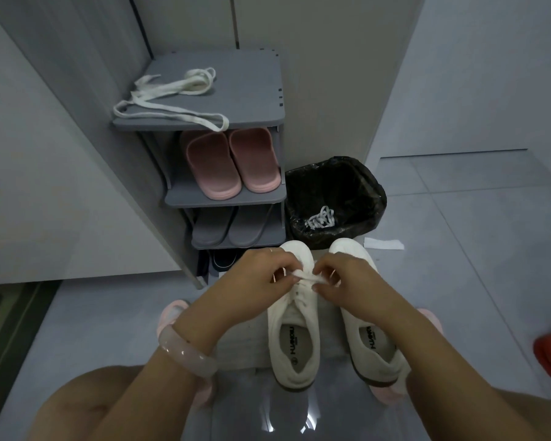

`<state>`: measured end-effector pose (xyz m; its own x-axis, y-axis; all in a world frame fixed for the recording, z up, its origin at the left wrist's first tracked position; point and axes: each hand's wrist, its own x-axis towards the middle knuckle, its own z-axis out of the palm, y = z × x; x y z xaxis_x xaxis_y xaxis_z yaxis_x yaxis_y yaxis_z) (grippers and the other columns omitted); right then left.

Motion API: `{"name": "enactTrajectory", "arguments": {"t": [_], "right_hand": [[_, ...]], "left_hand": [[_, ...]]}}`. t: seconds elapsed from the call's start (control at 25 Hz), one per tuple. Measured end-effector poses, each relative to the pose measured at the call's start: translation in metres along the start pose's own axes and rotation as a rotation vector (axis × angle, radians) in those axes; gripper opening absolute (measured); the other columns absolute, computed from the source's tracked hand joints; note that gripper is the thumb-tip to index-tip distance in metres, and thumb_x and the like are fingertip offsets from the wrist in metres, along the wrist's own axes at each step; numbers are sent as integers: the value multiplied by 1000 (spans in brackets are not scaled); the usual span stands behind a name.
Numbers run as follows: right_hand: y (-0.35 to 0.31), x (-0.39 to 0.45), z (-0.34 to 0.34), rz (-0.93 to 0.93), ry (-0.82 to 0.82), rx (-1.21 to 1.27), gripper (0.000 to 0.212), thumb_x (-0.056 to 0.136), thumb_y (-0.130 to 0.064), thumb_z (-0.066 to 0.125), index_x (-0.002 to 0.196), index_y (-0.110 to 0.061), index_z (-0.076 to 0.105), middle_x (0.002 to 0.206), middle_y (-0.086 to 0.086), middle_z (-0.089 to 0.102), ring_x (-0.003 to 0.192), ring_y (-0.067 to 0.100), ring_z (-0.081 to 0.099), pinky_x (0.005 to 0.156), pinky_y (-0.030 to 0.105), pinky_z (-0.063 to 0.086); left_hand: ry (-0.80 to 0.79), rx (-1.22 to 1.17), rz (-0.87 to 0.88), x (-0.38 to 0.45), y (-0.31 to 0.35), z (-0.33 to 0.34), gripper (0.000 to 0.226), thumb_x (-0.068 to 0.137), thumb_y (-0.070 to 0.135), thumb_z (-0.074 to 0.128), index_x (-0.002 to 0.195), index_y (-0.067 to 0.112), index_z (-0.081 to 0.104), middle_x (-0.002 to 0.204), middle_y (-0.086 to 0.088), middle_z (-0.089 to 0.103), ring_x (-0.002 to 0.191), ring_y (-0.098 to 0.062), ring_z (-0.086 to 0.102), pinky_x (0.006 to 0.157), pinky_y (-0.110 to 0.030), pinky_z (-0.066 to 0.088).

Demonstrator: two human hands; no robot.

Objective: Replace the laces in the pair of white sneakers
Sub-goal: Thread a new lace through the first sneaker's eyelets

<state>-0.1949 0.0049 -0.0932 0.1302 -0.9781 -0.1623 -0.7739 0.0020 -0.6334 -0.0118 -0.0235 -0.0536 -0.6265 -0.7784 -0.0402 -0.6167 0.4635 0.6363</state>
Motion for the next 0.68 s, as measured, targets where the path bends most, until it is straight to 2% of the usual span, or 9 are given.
{"name": "enactTrajectory", "arguments": {"t": [0.08,0.12,0.2,0.28,0.32,0.36,0.48,0.52,0.68], "right_hand": [[-1,-1,-2,-6,65,-59,23,82,-18,65,105,-15,61,91,-14,47,88,9,51,78,25,41],[-3,-2,-3,-14,19,-82,22,84,-14,61,106,-14,61,97,-10,49,96,14,53,80,26,41],[-5,-8,-1,-23,-255,-106,25,88,-7,50,107,-13,64,108,-1,59,105,19,55,84,26,42],[-5,-15,3,-62,-582,-252,27,92,-11,46,111,-15,65,118,2,61,108,20,56,91,27,42],[-2,-16,6,-49,-633,-322,27,93,-12,45,111,-16,65,119,3,60,108,21,56,92,28,43],[0,-14,7,-6,-573,-358,27,93,-11,44,109,-17,65,117,3,60,106,21,57,91,29,44],[0,-5,6,130,-4,-268,24,91,-7,41,101,-12,62,100,4,58,97,23,58,78,29,45],[-1,-1,10,108,101,-218,24,92,-7,41,104,-11,61,101,3,58,97,23,58,77,28,43],[-1,-3,45,107,-17,-201,23,95,-24,45,105,-10,60,105,5,59,91,19,58,74,24,40]], "left_hand": [[-17,-82,-26,0,-3,-1,24,90,10,55,111,20,63,104,1,65,82,-6,59,78,-16,46],[-74,-134,-38,-1,-5,1,31,90,7,53,115,25,59,109,2,65,86,-9,63,82,-21,49],[-244,-219,-105,-4,-8,6,36,91,6,50,116,32,52,106,3,70,87,-11,67,84,-30,52],[-394,-284,-212,-6,-12,11,24,92,11,52,107,29,56,94,-1,74,82,-10,69,80,-26,52],[-401,-271,-253,-6,-17,13,17,92,14,52,104,23,59,91,-3,74,78,-12,69,75,-23,51],[-357,-195,-274,-4,-23,16,14,93,15,51,101,18,62,91,-4,73,77,-14,68,72,-21,49],[-146,145,-272,2,-42,32,18,91,14,52,101,11,67,99,-2,68,90,-16,62,73,-21,42],[-100,161,-271,2,-45,39,17,90,15,54,101,11,67,100,-3,67,93,-16,61,74,-20,40],[-46,131,-279,5,-42,66,16,88,23,56,96,11,63,99,-3,63,93,-18,56,73,-22,37]]}}
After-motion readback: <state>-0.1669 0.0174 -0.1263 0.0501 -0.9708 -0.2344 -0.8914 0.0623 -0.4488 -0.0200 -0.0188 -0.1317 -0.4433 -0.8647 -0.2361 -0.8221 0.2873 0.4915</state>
